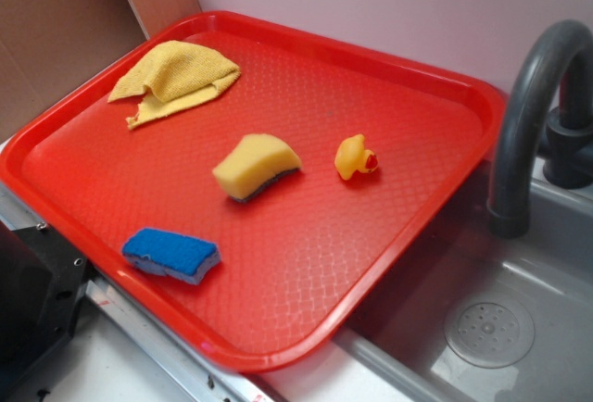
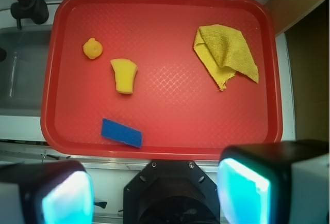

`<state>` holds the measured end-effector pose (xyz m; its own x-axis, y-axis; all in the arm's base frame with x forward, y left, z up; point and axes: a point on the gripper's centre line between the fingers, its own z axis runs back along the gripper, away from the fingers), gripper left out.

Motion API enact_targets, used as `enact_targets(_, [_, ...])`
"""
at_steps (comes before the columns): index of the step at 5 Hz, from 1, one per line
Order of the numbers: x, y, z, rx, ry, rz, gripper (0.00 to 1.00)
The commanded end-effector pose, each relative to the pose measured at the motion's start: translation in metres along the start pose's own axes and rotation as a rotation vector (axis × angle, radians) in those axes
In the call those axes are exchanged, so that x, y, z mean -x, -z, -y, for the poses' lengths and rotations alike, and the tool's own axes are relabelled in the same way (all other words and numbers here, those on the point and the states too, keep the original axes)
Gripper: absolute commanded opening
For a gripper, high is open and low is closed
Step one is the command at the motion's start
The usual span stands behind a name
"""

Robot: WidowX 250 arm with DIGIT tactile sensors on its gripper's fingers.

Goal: Grab the yellow duck.

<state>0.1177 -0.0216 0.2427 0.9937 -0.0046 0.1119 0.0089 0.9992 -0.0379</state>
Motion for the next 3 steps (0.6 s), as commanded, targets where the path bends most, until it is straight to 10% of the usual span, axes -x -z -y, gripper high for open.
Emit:
enact_targets(1, [0.000, 0.000, 0.000, 0.000, 0.000, 0.000, 1.00])
enact_targets(3, [-0.093, 0.054, 0.003, 0.065, 0.467, -0.023, 1.00])
